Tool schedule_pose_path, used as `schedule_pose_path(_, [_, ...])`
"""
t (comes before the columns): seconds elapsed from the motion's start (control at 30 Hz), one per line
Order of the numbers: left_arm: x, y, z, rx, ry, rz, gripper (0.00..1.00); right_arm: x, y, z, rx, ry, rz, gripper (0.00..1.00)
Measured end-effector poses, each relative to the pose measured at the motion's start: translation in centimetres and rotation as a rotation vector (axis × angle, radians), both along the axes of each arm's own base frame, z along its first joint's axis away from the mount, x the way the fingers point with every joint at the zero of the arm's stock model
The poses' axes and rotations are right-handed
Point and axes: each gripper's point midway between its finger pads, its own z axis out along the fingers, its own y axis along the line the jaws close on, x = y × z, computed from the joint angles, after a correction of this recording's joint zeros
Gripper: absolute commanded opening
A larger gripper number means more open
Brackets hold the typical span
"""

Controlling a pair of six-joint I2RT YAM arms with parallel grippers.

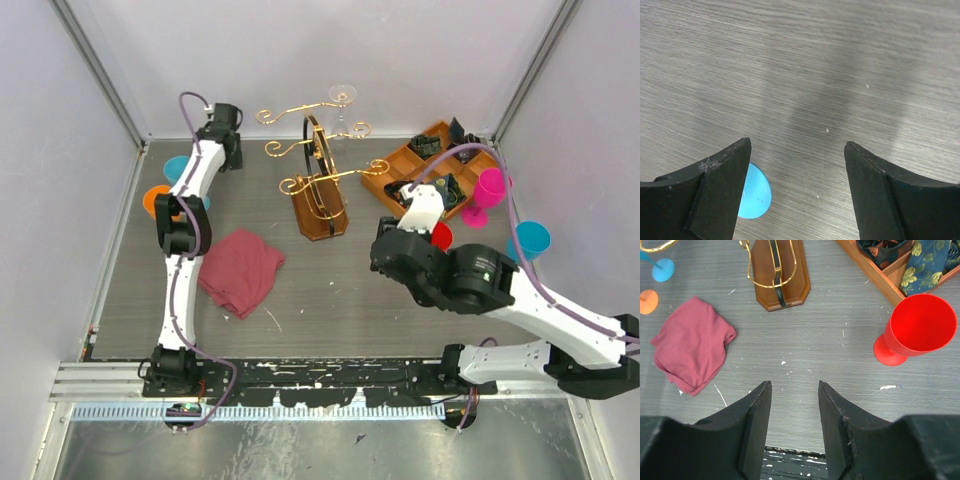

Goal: Take the wine glass off the wine glass rack

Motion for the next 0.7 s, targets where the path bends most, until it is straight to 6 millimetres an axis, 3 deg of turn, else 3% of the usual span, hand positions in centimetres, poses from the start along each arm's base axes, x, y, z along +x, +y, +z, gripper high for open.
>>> schedule_pose_path(0.17, [0.5, 1.6, 2.0, -0.158, -0.051, 0.051, 0.82, 2.6, -0.1, -1.4, -0.010, 0.075, -0.047, 0.49])
schedule_pose_path(0.27, [0.6, 1.2, 4.0, -0.269, -0.100, 0.052, 0.82, 5.1, -0.8, -1.4, -0.017, 0.101, -0.089, 0.48])
schedule_pose_path(0.37, [1.2, -0.4, 7.9, -0.378, -0.187, 0.022, 0.81, 8.0, -0.7, 0.2, -0.001, 0.072, -0.102, 0.47])
schedule_pose_path(0.6, [0.9, -4.2, 17.4, -0.558, -0.372, -0.058, 0.80, 15.4, 0.3, 6.4, 0.097, -0.075, -0.066, 0.46])
schedule_pose_path(0.7, [0.0, -4.8, 20.2, -0.604, -0.419, -0.064, 0.79, 19.5, 0.0, 6.8, 0.117, -0.101, -0.069, 0.44])
